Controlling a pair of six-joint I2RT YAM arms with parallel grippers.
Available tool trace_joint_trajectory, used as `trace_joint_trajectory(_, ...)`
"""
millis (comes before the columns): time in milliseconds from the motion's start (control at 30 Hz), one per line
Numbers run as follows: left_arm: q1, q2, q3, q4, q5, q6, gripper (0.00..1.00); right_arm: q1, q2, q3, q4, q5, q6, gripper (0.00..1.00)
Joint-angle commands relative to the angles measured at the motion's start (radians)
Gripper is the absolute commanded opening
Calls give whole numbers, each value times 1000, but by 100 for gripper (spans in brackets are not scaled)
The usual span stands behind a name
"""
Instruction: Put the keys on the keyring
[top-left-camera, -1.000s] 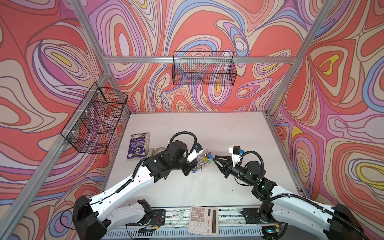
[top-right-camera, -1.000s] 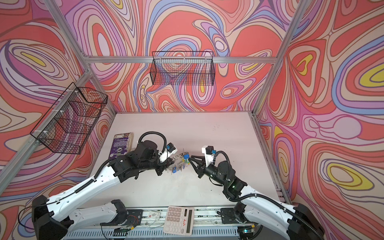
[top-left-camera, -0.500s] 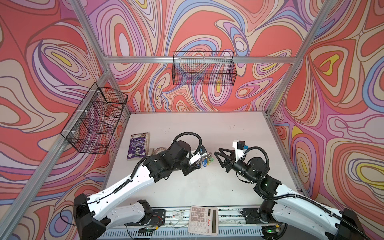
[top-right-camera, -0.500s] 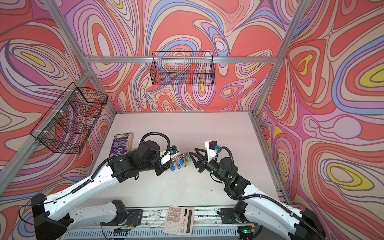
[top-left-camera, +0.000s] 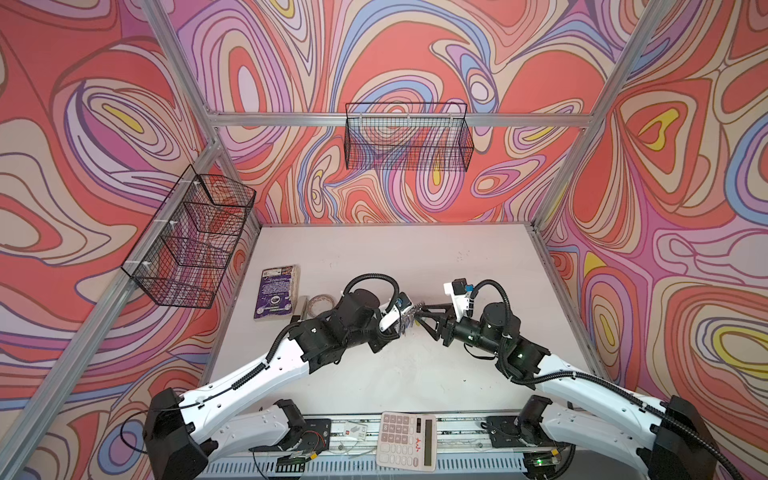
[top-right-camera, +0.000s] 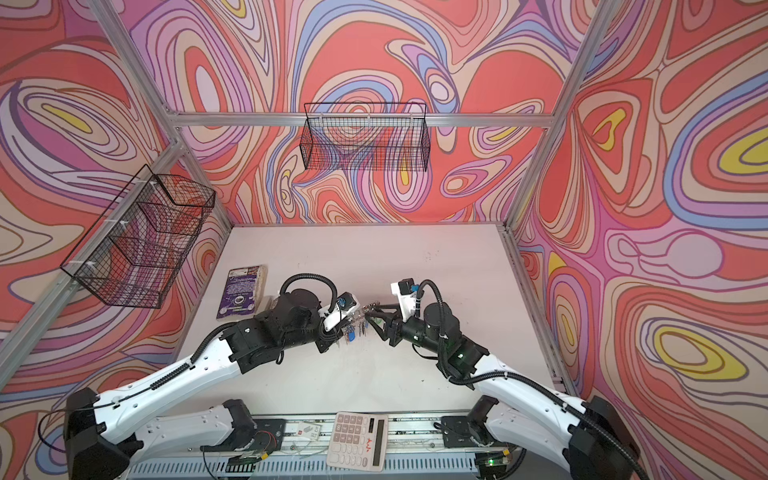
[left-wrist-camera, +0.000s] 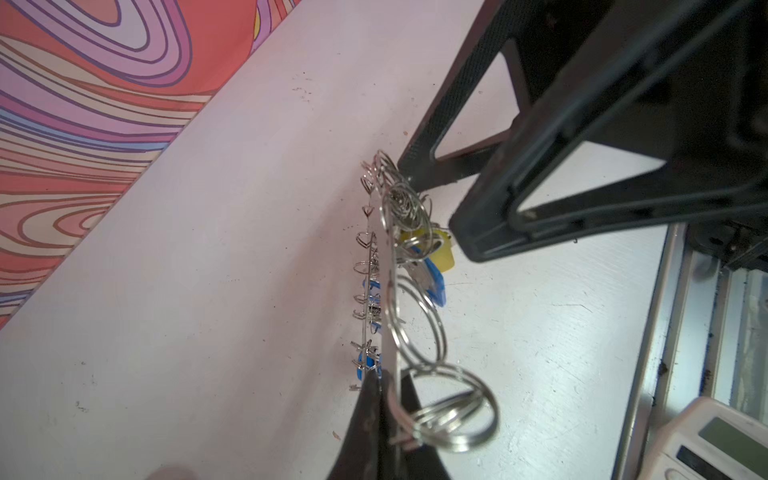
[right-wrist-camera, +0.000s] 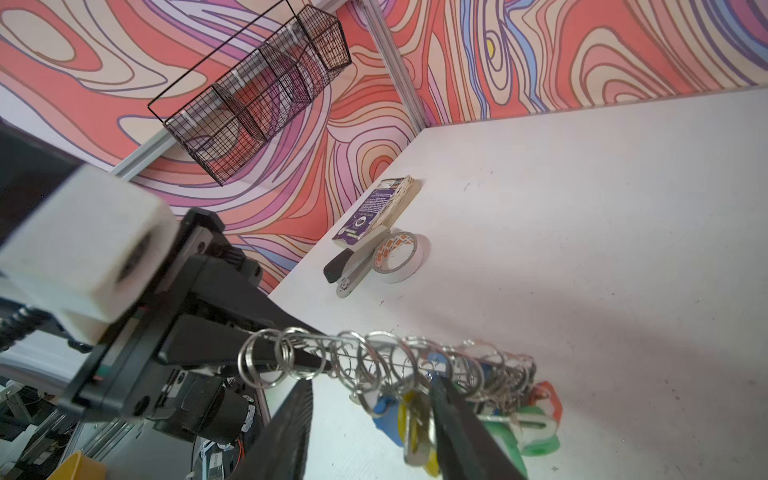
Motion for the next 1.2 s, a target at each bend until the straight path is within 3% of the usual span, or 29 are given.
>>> trace_joint_trajectory(0,-4,-39,-7,120,-4,-22,0,-20,17,10,42,-46,73,51)
trace_joint_trajectory(300,-6,-30,-17,120,-27,-30,0,-75,52,-43,306,-195,250,48)
trace_joint_trajectory(600,-5,-27,-28,131,-22,-42,0,-84,103,-27,349,-232,304,44)
trace_joint_trajectory(667,-6,-23,-27,128,-32,-44,0,-86,88,-14,298,-210,286,42)
trace_joint_trajectory(900,-5,-20,-33,132,-47,-47,0,-120,-55,6,115,-80,237,51)
trace_joint_trajectory(1033,-5,-26,-39,141,-43,-48,0,-119,4,21,186,-187,283,51)
trace_joint_trajectory(1167,-5,-23,-42,145,-42,-49,0,-119,60,2,264,-222,331,52)
